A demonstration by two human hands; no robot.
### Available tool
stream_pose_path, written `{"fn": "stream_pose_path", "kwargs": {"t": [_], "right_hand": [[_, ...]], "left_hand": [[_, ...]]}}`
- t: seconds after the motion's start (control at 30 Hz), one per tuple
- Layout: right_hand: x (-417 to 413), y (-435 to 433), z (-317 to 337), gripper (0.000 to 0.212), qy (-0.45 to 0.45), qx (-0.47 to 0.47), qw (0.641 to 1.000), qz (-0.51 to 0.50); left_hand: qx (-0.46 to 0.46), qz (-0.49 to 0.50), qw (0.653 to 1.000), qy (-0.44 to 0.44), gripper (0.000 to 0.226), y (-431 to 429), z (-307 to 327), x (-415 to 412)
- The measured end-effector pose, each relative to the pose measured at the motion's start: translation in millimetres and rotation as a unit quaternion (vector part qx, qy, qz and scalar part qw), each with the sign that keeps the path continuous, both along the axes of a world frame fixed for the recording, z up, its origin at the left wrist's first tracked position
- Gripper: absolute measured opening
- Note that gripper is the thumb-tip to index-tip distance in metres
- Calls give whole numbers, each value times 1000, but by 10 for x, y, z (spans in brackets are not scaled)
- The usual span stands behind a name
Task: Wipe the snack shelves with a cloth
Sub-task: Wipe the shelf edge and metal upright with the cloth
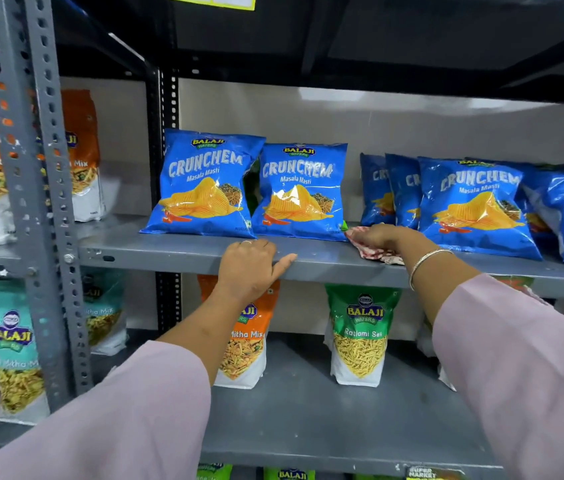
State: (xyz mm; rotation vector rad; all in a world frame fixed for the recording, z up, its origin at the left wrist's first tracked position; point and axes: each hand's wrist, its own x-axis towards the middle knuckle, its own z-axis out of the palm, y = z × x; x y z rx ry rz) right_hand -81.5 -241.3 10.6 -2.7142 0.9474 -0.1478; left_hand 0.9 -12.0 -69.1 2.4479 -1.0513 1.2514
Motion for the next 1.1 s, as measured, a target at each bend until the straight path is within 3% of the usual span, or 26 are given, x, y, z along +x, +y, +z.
{"fn": "stream_pose_path", "kwargs": {"t": [0.1,0.23,0.4,0.47,0.7,0.87,0.97,1.03,1.1], "right_hand": [[50,24,-1,72,7,20,1000,8],[8,128,26,52,6,-37,999,6],[-39,113,-10,43,-1,-81,997,-11],[-58,103,-15,43,-23,-85,996,-23],[-101,43,29,40,-158,-4,986,-51],[-190,199,162,41,-273,66,959,-47],[-162,404,173,41,-334,112,936,-25],[-145,594,94,37,-362,100,927,0],[-132,842,-16,39,-386,56,920,23]], "left_hand": [[-3,-1,1000,-1,70,12,-1,-4],[4,0,1000,-2,72,25,19,-52],[9,16,1000,10,55,21,34,-93],[10,22,1000,12,58,23,35,-92],[-10,9,1000,16,73,8,35,-117],[11,40,998,45,65,21,56,-199],[27,57,996,65,74,89,57,-232],[15,52,997,54,92,207,15,-242],[1,52,998,36,95,382,-57,-194]]}}
